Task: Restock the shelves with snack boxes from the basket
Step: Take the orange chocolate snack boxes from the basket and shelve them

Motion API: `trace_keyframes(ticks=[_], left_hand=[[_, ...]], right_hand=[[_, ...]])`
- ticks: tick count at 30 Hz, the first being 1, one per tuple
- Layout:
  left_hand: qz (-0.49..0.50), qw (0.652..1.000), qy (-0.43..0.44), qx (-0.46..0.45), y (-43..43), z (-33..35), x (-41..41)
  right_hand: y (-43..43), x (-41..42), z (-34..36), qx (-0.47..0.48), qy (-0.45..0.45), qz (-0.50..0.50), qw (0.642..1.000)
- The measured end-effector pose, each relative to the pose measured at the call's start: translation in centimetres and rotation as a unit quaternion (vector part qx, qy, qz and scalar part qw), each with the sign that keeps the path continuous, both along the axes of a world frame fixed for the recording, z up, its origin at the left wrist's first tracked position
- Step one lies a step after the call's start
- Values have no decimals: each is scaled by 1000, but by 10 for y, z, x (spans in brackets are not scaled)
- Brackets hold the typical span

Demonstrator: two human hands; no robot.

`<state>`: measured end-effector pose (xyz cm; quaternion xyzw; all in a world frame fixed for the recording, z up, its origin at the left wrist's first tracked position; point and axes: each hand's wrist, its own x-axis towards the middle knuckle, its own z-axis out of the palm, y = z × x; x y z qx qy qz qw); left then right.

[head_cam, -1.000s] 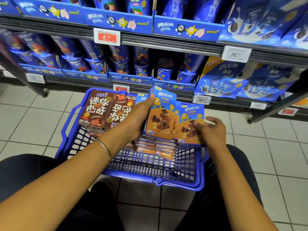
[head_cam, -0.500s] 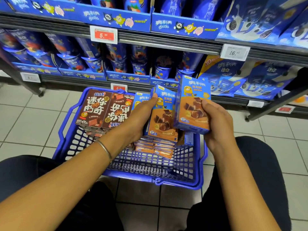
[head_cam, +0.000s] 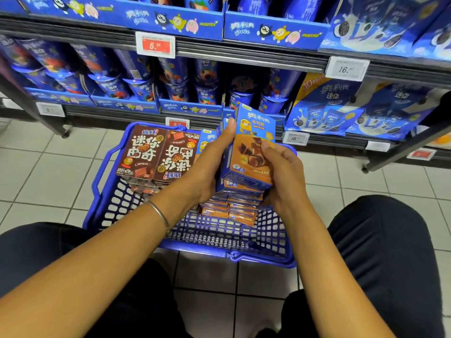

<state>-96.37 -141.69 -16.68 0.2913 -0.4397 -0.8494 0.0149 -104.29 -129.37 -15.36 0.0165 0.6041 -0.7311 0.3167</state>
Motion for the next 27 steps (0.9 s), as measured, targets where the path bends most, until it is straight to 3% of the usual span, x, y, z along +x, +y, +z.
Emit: trace_keyframes(ticks=[11,16,21,24,27], left_hand=[[24,997,-29,-65,-6,12,6],[74,997,-10,-26,-13,14,6],[125,992,15,-7,-28,19,4],[129,991,0,-20,-33,15,6],[126,991,-24,-25,-31,10,9]], right_hand=[[-5,0,4,19,67,71,995],[-6,-7,-8,13,51,65,996],[-3,-15,-46,191,102,-5,976],[-4,-8,-60,233,149,58,959],[-5,-3,-70,321,228,118,912]])
